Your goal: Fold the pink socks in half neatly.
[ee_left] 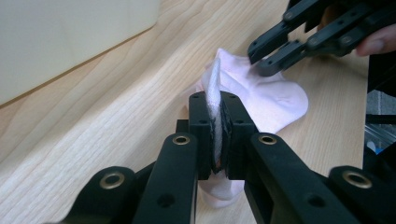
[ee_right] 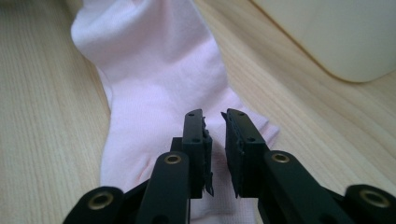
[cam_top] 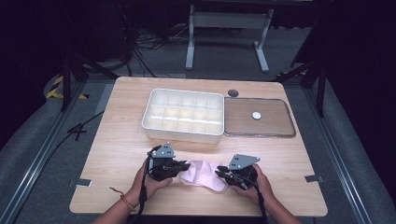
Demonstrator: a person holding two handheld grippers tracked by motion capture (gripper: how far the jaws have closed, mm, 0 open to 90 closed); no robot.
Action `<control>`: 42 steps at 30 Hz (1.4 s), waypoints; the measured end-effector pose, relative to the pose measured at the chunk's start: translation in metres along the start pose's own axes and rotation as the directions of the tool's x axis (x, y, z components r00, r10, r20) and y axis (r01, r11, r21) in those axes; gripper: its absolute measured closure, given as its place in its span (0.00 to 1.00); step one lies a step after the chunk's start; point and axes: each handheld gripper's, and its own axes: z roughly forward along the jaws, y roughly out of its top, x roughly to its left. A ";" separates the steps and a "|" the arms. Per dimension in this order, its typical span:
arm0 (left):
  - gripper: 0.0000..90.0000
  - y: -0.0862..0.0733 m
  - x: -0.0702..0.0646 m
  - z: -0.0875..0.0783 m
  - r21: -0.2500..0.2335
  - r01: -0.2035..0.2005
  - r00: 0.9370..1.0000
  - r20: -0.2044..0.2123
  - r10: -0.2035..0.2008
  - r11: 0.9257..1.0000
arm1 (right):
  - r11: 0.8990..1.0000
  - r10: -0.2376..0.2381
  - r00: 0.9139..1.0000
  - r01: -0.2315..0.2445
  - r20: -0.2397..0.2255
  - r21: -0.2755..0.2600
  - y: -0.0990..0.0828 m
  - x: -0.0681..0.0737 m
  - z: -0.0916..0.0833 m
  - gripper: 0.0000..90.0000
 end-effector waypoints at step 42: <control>0.94 0.037 -0.030 0.052 0.147 -0.138 0.990 0.018 0.136 0.980 | 0.998 0.062 0.998 -0.062 0.016 0.026 -0.001 -0.017 -0.001 0.83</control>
